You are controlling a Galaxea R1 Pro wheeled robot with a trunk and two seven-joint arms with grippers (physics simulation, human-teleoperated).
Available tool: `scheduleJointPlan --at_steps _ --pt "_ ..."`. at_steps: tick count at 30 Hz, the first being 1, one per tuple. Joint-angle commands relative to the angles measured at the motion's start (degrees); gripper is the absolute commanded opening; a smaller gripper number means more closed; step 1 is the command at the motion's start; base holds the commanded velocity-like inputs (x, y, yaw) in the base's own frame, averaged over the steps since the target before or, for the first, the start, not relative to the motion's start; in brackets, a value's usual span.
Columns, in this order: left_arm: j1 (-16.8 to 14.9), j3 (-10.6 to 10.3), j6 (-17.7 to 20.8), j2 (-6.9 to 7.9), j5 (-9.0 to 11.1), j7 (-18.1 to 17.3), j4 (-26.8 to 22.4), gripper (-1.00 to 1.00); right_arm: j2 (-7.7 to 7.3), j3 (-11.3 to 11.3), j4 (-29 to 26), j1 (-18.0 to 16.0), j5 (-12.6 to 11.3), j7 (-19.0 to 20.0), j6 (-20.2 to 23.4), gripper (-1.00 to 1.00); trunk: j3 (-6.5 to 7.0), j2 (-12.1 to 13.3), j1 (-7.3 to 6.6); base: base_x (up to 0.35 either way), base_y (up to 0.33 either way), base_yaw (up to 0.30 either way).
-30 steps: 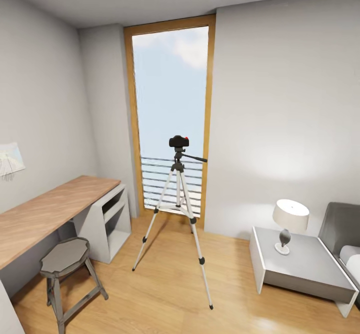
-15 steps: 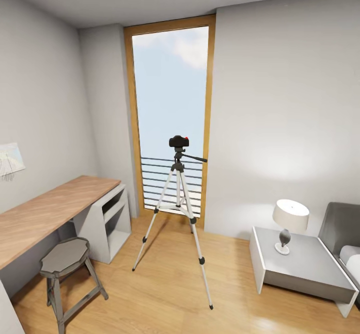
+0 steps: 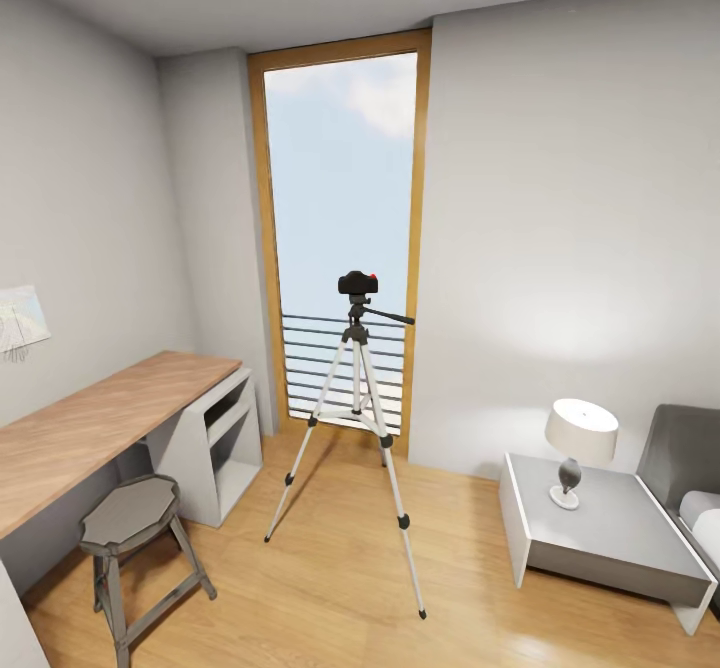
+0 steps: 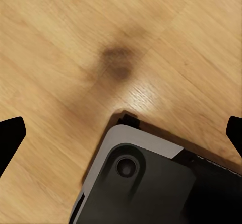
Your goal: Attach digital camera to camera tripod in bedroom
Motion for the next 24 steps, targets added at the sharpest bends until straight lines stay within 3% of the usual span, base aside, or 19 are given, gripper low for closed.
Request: scheduleJointPlan --at_steps 1,24 --pt "0.01 -0.42 -0.06 0.0 0.43 0.21 -0.05 1.0 0.48 0.42 0.19 -0.06 -0.59 0.27 -0.3 1.0 -0.02 -0.04 0.02 0.0 0.0 0.0" --pt "0.01 -0.4 -0.06 0.0 0.43 0.21 -0.05 1.0 1.25 0.43 0.19 0.82 -0.56 0.24 -0.71 1.0 -0.02 -0.04 0.02 0.0 0.0 0.0"
